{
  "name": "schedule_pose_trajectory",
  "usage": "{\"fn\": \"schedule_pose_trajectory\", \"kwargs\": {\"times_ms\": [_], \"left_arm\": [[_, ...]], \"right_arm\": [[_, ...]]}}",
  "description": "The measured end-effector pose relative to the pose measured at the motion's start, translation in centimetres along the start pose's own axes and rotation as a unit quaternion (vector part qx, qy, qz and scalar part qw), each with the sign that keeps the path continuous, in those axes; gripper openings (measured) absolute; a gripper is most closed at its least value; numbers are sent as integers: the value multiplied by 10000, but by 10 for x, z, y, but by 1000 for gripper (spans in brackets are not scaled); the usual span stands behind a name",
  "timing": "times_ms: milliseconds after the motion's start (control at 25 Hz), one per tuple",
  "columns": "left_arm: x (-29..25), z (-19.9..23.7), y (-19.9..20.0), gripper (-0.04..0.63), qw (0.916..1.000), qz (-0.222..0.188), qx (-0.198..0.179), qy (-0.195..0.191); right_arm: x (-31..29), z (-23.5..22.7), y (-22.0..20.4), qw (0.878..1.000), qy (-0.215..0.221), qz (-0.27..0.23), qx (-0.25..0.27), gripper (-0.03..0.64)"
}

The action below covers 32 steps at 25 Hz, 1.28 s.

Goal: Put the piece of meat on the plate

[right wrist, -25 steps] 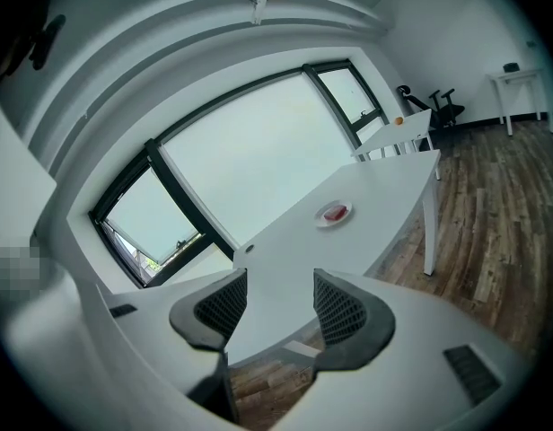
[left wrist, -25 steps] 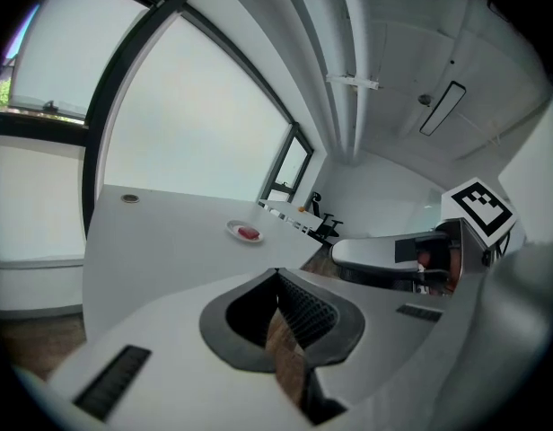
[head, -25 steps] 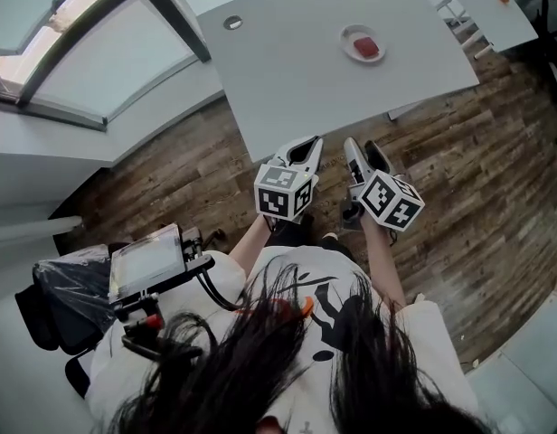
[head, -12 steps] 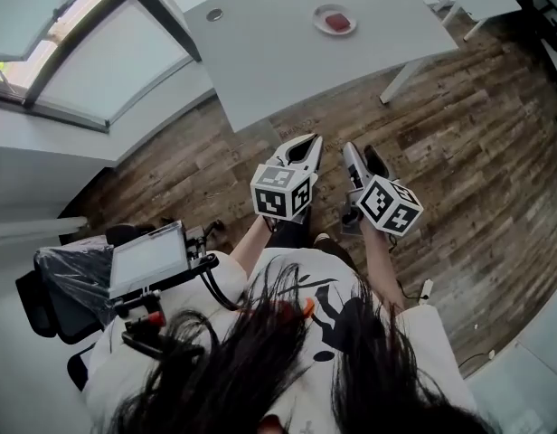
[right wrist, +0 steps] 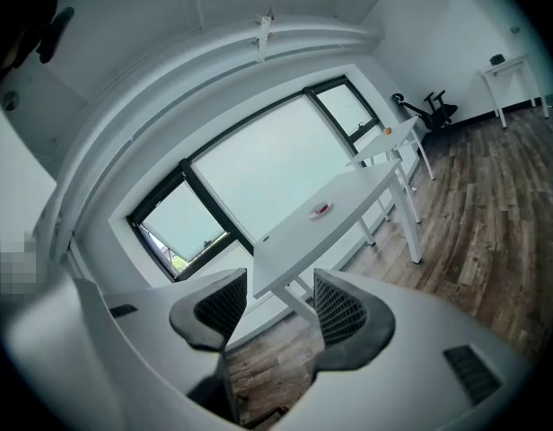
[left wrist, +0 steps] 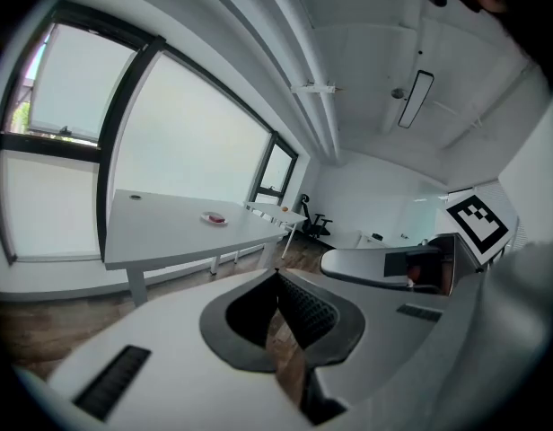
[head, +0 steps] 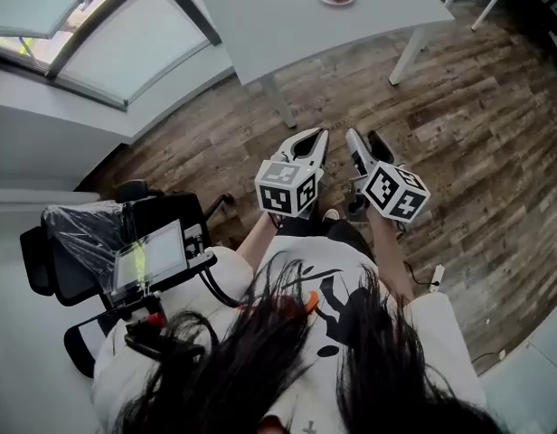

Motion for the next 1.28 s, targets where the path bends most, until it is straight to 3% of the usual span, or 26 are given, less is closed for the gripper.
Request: {"fn": "schedule_pose_trajectory", "kwargs": {"times_ms": [440, 720, 960, 1280], "left_arm": [[23, -10, -1, 6, 9999, -5, -8, 112], [20, -18, -2, 6, 9998, 79, -142, -63], [119, 26, -10, 6, 9995, -1, -184, -248], [187, 56, -22, 6, 9980, 22, -314, -557]], "right_arm": [[13, 17, -7, 9998, 151, 103, 102, 238], [17, 13, -5, 9999, 46, 20, 120, 238], [34, 99, -61, 9995, -165, -215, 182, 238], [51, 164, -121, 9985, -365, -401, 111, 238]]}}
Point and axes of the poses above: the fingertips, and each gripper's own axes: x backward along the fingers, z to its left, y out of its top, the point moved 8 cm from there along x, backward along the fingers, and after that the axes turned 6 degrees about -y, right-handed, at the moved point
